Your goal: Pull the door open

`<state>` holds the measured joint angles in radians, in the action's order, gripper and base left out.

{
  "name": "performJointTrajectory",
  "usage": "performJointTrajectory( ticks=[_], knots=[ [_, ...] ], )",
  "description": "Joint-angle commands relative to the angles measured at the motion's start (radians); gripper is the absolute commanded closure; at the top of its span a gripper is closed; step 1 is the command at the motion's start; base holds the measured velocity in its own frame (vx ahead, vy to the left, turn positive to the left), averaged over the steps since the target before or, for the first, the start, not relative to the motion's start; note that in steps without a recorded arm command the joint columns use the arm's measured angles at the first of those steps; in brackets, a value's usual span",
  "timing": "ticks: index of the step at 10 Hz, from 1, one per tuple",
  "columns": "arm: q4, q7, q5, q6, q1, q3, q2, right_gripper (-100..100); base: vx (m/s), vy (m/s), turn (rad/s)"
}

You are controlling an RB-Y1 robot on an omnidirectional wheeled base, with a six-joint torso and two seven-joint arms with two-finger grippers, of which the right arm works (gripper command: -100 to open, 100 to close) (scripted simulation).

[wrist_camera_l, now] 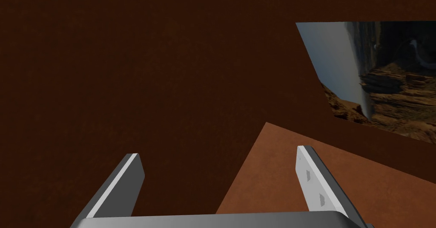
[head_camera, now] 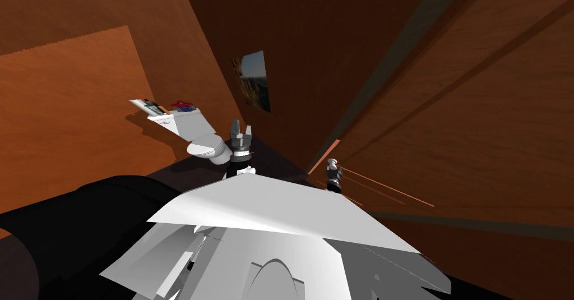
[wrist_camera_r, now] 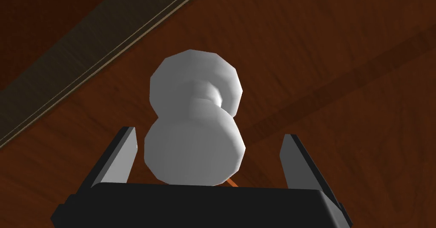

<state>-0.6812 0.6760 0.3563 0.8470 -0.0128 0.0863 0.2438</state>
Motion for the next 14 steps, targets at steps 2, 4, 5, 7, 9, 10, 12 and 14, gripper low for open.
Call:
performJointTrajectory(
  ticks=[2,4,5,7,9,10,12,14],
  knots=[
    [-0.006,0.069,0.014,-0.004,0.002,-0.001,-0.003,-100,-0.040,-0.001,0.031],
    [-0.011,0.110,0.024,-0.007,0.004,-0.001,-0.005,-100,-0.056,0.006,0.050],
    [-0.017,0.146,0.033,-0.010,0.006,-0.002,-0.008,-100,-0.054,0.003,0.035],
    [-0.022,0.192,0.043,-0.013,0.009,-0.002,-0.010,-100,-0.043,0.001,0.035],
    [-0.028,0.233,0.053,-0.016,0.011,-0.002,-0.012,-100,-0.053,0.003,0.049],
    [-0.033,0.269,0.063,-0.019,0.013,-0.003,-0.015,-100,-0.039,0.007,0.037],
    [-0.039,0.315,0.072,-0.022,0.015,-0.003,-0.017,-100,-0.042,0.003,0.039],
    [-0.044,0.357,0.082,-0.025,0.017,-0.004,-0.019,-100,-0.061,0.007,0.043]
  ],
)
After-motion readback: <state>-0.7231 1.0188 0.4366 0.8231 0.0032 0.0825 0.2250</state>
